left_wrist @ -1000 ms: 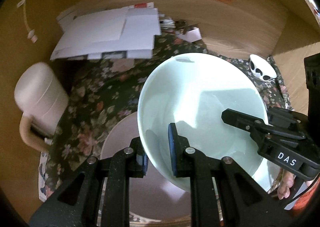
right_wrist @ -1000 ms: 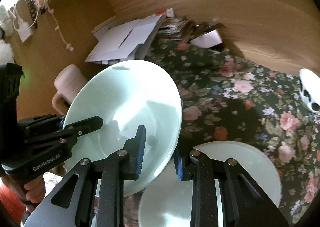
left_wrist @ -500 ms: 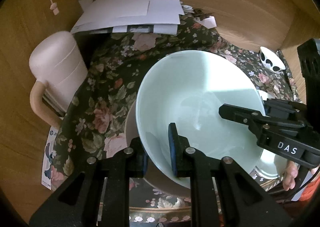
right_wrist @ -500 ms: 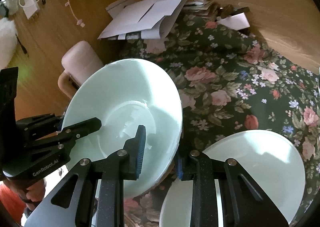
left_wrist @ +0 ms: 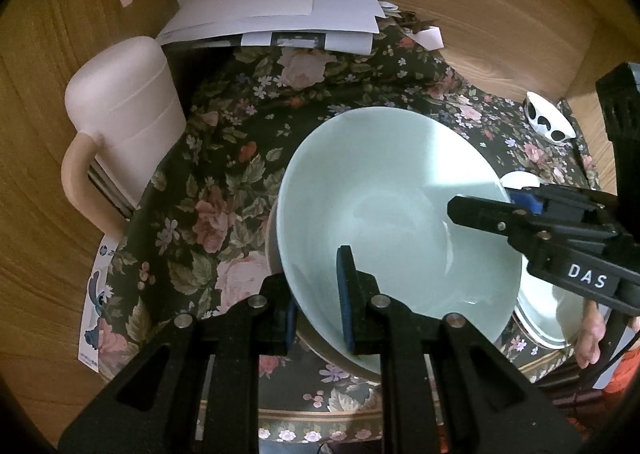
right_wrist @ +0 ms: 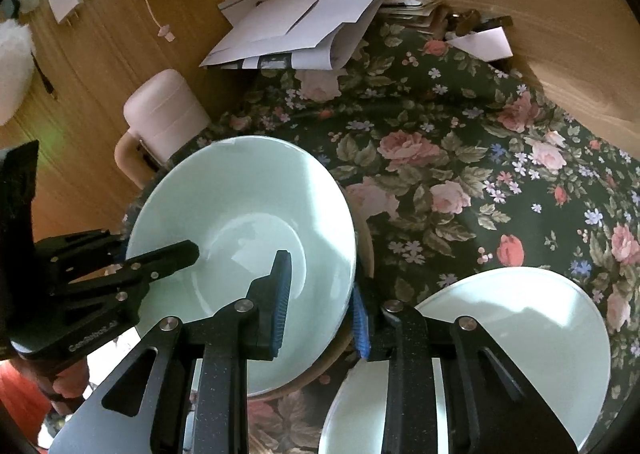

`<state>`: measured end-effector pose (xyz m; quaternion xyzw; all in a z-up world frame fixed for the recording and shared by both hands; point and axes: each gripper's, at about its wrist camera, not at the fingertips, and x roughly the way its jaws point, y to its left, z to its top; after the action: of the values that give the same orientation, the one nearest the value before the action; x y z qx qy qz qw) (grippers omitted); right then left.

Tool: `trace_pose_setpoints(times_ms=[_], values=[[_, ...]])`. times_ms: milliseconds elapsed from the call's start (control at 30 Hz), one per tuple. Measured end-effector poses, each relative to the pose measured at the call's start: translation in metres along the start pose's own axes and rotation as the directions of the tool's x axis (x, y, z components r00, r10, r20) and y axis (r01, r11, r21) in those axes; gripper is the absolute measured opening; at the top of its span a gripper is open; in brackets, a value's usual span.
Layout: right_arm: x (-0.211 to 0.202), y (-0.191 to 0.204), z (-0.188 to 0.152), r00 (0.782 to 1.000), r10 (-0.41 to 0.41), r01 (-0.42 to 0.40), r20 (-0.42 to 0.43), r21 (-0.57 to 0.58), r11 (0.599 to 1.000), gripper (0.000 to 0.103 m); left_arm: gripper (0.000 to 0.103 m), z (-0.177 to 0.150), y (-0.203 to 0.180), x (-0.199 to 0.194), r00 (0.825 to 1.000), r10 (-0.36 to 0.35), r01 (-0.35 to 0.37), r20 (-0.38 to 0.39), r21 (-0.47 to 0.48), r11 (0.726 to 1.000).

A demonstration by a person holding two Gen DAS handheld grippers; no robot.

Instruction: Organize plates and bowls

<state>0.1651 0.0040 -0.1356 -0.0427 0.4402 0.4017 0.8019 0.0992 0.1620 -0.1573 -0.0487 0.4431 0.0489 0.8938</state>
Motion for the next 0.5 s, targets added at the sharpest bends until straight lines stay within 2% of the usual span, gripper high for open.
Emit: trace_pose_setpoints(times_ms=[233,500], values=[[-0.004,-0.001,0.0,1.0,-0.006,0.006,0.016,-0.007,1.0,0.025,0.017,0.005,-0.002,0.006,1.0,0.02,-0.02,-0.004,-0.002,1.0],[-0.005,-0.002,-0.002,1.0,-0.007,0.008,0.013,-0.019,1.0,0.025,0.018,0.013,0.001,0.011,1.0,0.003,-0.004,-0.031,-0.029,1.0]])
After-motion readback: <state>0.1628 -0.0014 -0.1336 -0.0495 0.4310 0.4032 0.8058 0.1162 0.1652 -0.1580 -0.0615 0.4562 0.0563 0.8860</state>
